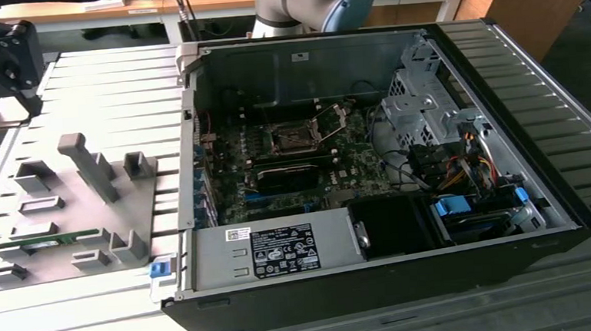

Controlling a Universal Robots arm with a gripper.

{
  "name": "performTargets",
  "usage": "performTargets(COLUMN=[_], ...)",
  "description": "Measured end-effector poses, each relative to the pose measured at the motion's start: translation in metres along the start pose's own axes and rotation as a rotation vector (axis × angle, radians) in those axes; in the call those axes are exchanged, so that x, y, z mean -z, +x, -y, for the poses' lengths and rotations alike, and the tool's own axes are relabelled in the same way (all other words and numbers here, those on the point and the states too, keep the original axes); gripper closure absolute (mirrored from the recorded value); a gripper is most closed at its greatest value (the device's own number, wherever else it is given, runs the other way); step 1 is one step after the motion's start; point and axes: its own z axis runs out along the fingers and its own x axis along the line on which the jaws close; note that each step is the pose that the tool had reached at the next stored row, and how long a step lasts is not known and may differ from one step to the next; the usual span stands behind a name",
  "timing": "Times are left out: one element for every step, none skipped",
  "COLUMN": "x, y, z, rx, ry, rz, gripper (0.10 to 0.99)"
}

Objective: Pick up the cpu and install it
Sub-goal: 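Pick up the cpu and move it towards the insertion slot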

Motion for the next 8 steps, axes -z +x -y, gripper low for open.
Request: performTargets(x=[0.0,-0.0001,-0.0001,-0.0002,-0.0002,-0.0003,-0.0003,-0.0003], y=[-0.0017,-0.0031,-0.0043,-0.0052,-0.0061,-0.0069,-0.0079,-0.0088], z=[-0.0001,-0.0001,-0.0001,-0.0002,-0.0002,-0.0002,-0.0002,-0.0002], rx=[0.0,0.0,0.0,0.0,0.0,0.0,0.0,0.0], ry=[-0.001,-0.001,-0.002,-0.003,-0.003,-0.004,-0.004,-0.004], rz=[0.0,0.0001,0.0001,0.0001,0.0,0.0,0.0,0.0], gripper=[0.549,0.549,0.549,0.549,0.549,0.549,0.549,0.549])
